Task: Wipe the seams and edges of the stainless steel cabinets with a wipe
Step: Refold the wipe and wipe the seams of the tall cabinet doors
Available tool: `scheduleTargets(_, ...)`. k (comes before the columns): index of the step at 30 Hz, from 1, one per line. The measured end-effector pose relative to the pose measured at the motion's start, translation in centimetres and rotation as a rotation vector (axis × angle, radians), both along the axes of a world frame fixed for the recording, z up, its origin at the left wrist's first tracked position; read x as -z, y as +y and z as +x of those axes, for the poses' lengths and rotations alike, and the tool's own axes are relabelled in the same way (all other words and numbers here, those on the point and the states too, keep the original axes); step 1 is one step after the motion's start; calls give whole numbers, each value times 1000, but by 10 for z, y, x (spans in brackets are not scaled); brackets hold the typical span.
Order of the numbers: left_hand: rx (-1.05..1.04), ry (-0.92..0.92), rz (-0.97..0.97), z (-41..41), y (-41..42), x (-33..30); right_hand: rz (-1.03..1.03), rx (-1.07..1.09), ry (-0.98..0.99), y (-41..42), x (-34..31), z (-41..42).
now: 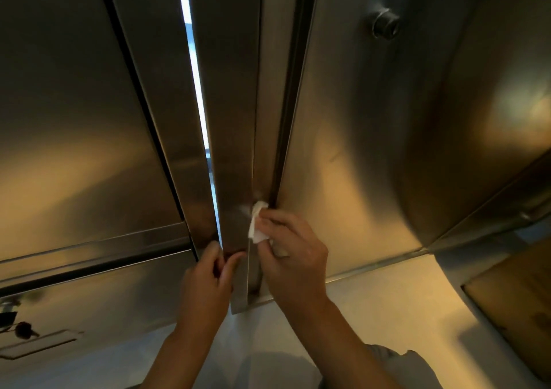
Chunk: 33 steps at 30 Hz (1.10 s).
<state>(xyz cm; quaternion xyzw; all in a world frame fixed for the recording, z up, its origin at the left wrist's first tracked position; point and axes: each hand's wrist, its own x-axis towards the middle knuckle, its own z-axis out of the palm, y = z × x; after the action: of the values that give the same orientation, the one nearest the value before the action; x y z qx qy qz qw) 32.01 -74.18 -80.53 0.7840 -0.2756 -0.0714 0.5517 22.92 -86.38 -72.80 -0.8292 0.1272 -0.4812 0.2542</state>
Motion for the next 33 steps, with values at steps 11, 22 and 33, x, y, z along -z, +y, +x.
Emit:
scheduleTargets(11,-24,-164,46,5,4,3,-398,115,-264,-20,-146,25)
scheduleTargets(22,5,-83,-1,6,4,4,-175,118,-37,3,22,14)
scheduleTargets(33,45,-45,-26,0,7,2,28,75,373,6,133,9)
